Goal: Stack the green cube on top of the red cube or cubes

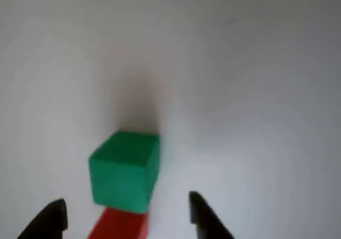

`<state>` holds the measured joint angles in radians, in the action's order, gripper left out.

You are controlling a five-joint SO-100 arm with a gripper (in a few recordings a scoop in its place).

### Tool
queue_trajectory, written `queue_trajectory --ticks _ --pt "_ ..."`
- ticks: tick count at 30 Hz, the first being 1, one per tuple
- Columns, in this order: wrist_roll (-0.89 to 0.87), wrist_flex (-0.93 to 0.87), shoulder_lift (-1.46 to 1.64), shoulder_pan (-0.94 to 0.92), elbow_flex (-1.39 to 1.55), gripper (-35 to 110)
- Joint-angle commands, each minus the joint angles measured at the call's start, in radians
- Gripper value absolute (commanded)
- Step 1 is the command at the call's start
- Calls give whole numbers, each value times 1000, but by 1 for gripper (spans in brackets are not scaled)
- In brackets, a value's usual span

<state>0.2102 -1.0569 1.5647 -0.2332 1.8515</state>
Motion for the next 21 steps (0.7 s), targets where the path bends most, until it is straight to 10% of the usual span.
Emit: queue_trajectory --ticks 1,21 --pt "-11 11 -55 -12 -114 26" --pt "-8 -69 -161 -31 -276 2"
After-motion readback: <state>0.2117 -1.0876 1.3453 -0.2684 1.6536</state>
